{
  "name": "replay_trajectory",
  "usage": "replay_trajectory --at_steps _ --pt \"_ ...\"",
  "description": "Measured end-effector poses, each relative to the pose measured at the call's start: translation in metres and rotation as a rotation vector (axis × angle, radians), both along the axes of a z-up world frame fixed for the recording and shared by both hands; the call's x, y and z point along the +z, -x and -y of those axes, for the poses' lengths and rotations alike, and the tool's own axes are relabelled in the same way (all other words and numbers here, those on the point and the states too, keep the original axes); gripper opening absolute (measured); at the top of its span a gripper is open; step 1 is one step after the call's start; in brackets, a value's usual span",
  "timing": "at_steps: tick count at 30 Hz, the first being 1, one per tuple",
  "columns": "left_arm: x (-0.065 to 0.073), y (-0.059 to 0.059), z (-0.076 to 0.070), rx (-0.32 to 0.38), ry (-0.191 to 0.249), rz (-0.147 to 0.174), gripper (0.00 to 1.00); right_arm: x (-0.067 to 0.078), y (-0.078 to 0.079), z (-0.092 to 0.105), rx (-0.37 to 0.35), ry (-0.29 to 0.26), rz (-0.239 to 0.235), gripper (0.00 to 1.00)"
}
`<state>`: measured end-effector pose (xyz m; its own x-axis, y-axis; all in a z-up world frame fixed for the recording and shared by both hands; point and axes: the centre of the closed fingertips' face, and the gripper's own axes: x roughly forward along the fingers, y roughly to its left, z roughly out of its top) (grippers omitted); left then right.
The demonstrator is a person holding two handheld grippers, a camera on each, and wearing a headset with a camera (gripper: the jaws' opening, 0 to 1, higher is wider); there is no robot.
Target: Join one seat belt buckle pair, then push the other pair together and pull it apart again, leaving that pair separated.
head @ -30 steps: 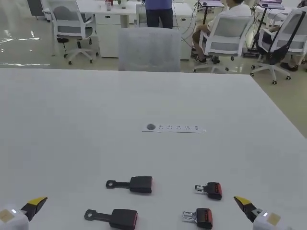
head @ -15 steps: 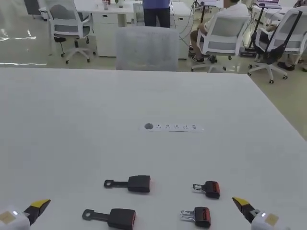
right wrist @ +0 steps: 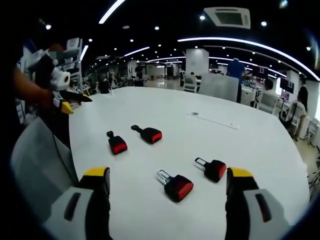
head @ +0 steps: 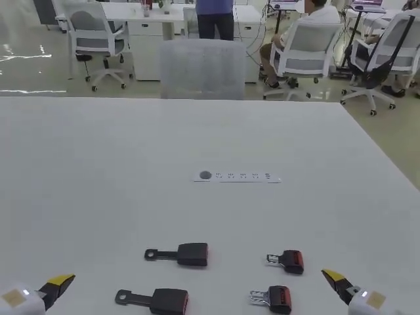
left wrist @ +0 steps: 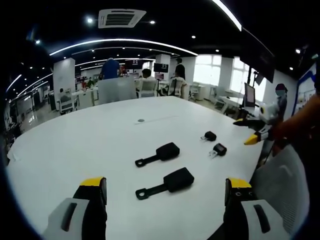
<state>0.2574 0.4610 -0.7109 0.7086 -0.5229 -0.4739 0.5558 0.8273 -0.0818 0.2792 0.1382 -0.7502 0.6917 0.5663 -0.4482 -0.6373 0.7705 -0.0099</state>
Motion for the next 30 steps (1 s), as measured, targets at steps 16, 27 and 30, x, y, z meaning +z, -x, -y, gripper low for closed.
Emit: replay_trajectory --at_steps 16,27,30 --pt "0.001 0.0001 0.0013 -0.016 0.001 0.0 1.0 -0.0011 0.0022 -0.0001 0.004 -0.007 -0.008 0.99" --pt "0.0013 -0.0011 0.0027 -0.022 0.002 -0.002 1.0 -0.0009 0.0015 -0.0013 0.005 -0.007 -0.006 0.99" --pt "0.0007 -0.001 0.0028 -0.02 0.005 -0.004 1.0 -0.0013 0.0019 -0.0014 0.004 -0.009 -0.009 0.99"
